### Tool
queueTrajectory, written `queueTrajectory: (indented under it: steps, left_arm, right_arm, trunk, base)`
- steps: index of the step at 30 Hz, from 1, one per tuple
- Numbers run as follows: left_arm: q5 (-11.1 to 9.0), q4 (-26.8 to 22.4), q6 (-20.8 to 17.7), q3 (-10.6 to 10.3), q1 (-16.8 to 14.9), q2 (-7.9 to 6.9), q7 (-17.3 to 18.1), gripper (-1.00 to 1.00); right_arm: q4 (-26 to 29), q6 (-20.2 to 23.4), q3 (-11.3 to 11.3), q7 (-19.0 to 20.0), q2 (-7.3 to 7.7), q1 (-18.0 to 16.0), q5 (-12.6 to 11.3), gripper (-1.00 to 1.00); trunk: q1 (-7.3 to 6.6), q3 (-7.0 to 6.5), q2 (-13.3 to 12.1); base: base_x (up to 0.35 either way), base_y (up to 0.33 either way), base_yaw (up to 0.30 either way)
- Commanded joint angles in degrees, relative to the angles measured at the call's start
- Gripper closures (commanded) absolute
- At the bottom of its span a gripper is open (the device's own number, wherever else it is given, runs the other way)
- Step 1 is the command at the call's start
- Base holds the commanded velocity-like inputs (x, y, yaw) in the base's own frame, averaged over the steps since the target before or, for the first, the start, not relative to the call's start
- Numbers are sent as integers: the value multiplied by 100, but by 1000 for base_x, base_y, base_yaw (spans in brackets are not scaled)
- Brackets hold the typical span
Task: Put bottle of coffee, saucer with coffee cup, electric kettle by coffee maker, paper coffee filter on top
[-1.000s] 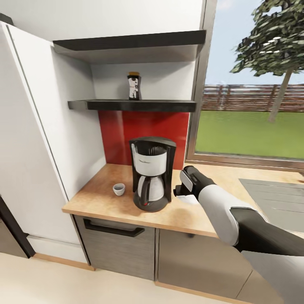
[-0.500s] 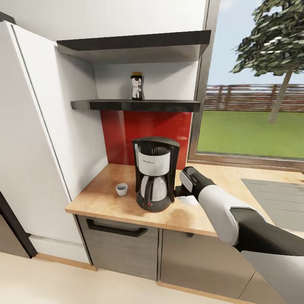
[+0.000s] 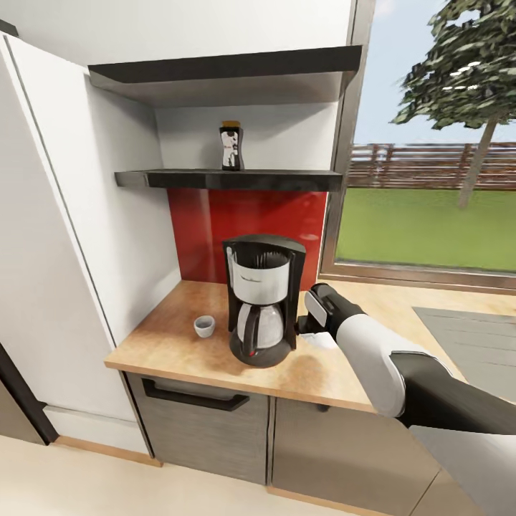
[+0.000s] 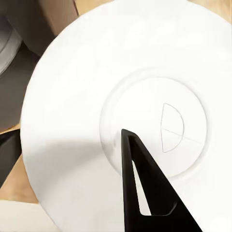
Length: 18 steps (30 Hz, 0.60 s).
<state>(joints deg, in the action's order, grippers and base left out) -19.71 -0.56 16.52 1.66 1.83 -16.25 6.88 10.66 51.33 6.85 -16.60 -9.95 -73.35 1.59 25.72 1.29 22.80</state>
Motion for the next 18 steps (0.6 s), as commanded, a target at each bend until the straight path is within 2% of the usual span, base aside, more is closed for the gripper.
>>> queueTrajectory:
  steps: [1, 6, 18]
  left_arm:
    - [-43, -6, 2, 13, 0, 2, 42, -100]
    - [-35, -6, 8, 13, 1, 7, 42, -100]
    - [-33, -6, 10, 18, 1, 8, 42, -100]
  right_arm:
    - [7, 18, 45, -31, -5, -4, 17, 100]
    - [6, 15, 43, -29, -5, -4, 15, 100]
    - [6, 11, 45, -32, -5, -4, 9, 100]
  trunk:
    - [7, 12, 11]
    - [7, 12, 11]
    - [7, 12, 11]
  base:
    - [294, -97, 0]
    - [134, -51, 0]
    - [8, -3, 0]
